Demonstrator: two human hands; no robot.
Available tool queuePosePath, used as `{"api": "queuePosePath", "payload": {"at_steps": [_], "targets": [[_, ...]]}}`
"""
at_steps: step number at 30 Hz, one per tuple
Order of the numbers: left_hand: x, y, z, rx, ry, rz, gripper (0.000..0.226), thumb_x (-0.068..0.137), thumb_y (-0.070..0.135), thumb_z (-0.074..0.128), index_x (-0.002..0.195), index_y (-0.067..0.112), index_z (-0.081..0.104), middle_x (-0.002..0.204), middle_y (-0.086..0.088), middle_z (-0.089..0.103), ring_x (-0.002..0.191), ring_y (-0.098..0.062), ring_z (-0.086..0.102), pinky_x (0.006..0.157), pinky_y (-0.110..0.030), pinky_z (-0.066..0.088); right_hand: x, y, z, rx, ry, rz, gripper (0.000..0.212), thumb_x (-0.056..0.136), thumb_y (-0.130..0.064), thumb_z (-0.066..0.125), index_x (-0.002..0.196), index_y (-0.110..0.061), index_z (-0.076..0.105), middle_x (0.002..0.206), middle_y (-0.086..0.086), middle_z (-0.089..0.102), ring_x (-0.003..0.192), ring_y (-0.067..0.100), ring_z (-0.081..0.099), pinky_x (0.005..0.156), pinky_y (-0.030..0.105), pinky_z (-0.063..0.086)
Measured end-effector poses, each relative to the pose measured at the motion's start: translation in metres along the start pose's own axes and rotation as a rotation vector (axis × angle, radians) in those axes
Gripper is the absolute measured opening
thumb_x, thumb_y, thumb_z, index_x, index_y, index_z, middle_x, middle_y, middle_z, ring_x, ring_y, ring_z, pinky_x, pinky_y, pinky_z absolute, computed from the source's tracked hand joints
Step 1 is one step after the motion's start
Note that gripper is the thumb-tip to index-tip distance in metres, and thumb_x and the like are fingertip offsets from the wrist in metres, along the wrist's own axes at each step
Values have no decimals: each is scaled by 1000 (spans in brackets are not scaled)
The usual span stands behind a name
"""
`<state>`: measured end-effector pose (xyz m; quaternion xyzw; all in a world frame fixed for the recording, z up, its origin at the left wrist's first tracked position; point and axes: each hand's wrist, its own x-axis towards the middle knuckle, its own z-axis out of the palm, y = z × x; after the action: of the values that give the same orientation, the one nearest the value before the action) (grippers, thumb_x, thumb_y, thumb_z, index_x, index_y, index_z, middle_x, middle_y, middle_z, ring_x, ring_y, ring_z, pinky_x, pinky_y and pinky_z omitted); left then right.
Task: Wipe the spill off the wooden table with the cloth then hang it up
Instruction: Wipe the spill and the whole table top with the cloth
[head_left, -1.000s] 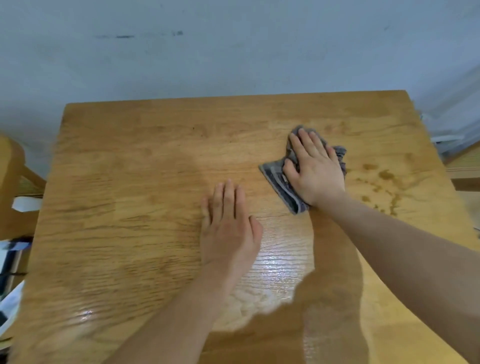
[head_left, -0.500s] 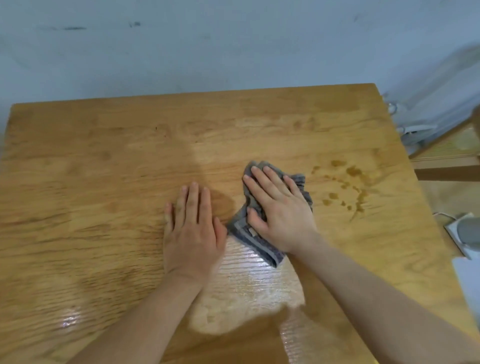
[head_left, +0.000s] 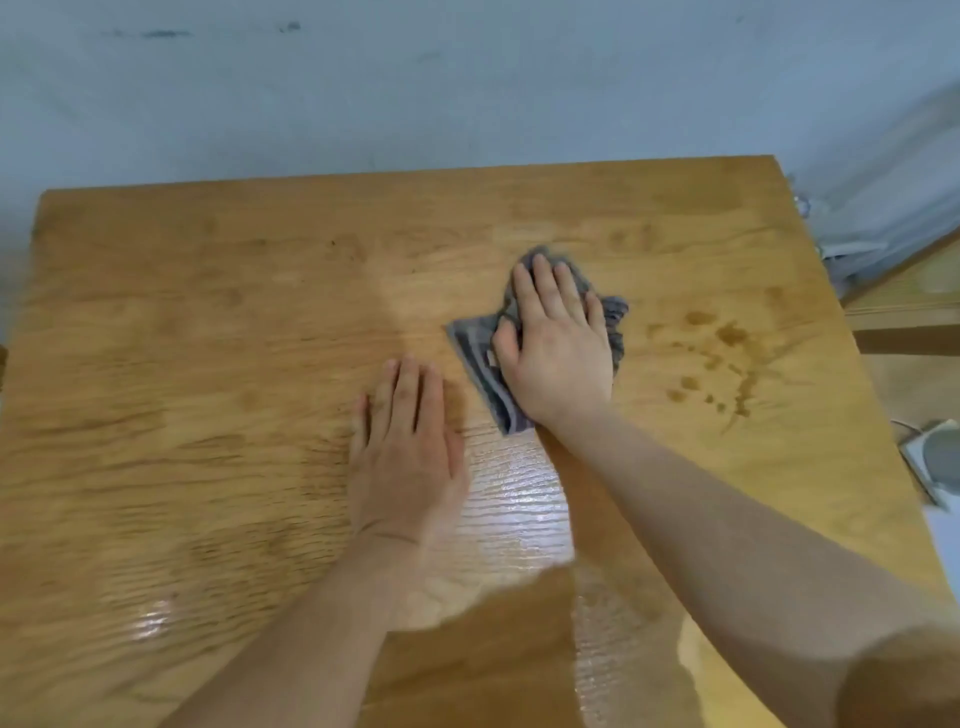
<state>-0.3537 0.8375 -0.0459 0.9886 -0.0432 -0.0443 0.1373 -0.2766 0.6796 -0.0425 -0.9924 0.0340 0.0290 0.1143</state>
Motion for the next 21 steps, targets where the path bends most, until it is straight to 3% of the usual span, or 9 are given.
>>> {"api": "queuePosePath", "payload": {"at_steps": [4,9,13,16,19,21], "targets": [[1,-4,0,-81,62,0,56,90,26,25,142,13,40,152,-6,35,143,-20,22,117,-44,13,-92,-15,8,-1,-20,-124,59,97,-41,32,152,-17,31,160,1,24,149,17,14,122,42,9],[-3,-3,0,-142,103,4,51,92,18,39,143,13,40,152,-7,34,143,-22,22,118,-44,12,-180,17,7,-43,-55,-44,59,98,-42,33,153,-21,28,161,-3,20,150,14,10,121,42,12],[-5,-7,-5,-148,63,69,54,93,25,29,144,10,38,154,-9,30,144,-24,20,118,-43,9,-238,73,-5,-66,-28,148,62,95,-43,31,153,-21,28,161,-4,21,149,13,12,120,44,16],[-31,-20,-8,-20,-51,157,56,98,32,17,151,15,16,160,-1,11,147,-17,4,119,-39,0,-244,89,-8,-67,6,338,67,93,-49,23,154,-20,24,162,-3,19,149,14,11,121,45,13],[-77,-32,-8,13,-99,175,58,98,38,9,152,20,1,160,5,-3,145,-10,-10,118,-36,-7,-231,58,-3,20,49,649,65,96,-45,21,156,-21,15,164,-1,10,150,17,4,121,46,5],[-103,-32,-2,13,-104,167,58,97,38,6,152,18,2,160,4,-2,145,-10,-10,117,-36,-8,-231,16,5,57,56,716,63,98,-40,25,156,-19,13,164,1,8,151,19,2,121,49,5]]}}
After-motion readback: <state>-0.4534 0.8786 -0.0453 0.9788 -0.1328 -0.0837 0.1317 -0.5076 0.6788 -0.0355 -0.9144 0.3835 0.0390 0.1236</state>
